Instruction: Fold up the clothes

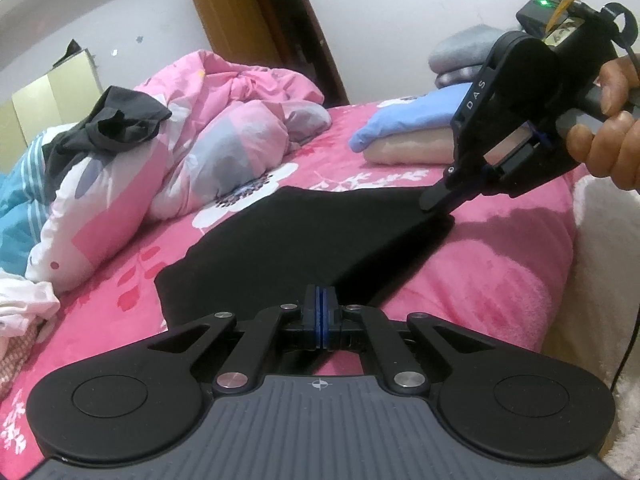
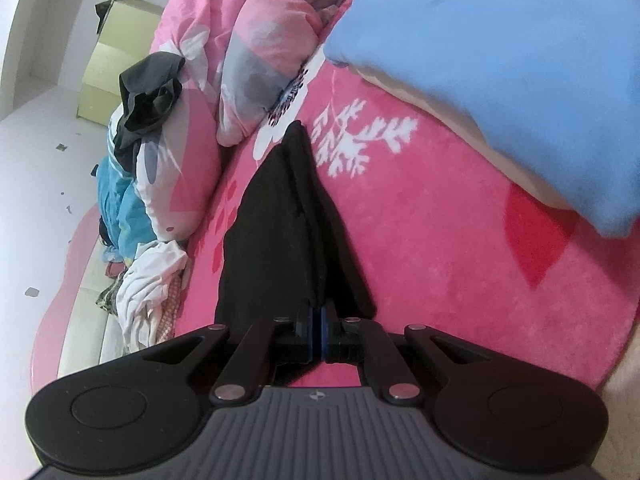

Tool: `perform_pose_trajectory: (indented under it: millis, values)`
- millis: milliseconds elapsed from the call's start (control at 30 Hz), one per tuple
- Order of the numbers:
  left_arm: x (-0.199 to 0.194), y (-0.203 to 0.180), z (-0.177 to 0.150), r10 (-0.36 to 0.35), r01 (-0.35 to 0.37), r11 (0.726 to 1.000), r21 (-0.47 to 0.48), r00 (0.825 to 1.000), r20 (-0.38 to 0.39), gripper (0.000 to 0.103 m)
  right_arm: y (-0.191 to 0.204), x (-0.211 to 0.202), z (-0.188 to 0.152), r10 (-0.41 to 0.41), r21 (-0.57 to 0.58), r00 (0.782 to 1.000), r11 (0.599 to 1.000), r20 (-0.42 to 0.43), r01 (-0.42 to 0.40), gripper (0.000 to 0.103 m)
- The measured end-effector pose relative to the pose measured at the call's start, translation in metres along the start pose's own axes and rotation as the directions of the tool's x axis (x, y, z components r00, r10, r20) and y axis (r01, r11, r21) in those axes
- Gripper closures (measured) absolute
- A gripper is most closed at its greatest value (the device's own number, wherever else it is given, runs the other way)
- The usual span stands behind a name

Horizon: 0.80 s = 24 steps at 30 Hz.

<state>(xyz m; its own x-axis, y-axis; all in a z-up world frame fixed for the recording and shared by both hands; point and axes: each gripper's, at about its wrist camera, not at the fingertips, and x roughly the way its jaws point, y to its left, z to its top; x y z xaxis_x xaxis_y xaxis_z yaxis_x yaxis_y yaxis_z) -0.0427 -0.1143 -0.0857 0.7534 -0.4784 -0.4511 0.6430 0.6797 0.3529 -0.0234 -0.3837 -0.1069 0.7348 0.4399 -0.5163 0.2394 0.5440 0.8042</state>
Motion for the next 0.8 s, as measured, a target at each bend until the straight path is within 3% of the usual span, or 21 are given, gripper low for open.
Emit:
perform_pose_trajectory:
  millis: [333,600,800]
  values:
    - [-0.003,0.005,0.000,-0.035,0.035,0.999,-0.013,0.999,-0.003,0.103,0.014,-0.009,-0.001,-0.005,-0.062,1.000,0.998,0.003,0.005,0.101]
    - [0.001,0.000,-0.005,-0.058,0.058,0.998,0.007,0.998,-0.021,0.103,0.005,-0.004,-0.001,-0.048,-0.060,0.999,0.997,-0.010,0.047,0.101]
    - [0.002,0.001,-0.011,-0.070,0.069,0.998,-0.012,0.997,-0.036,0.103,0.007,0.003,-0.001,-0.099,-0.121,0.995,0.988,-0.005,0.098,0.101]
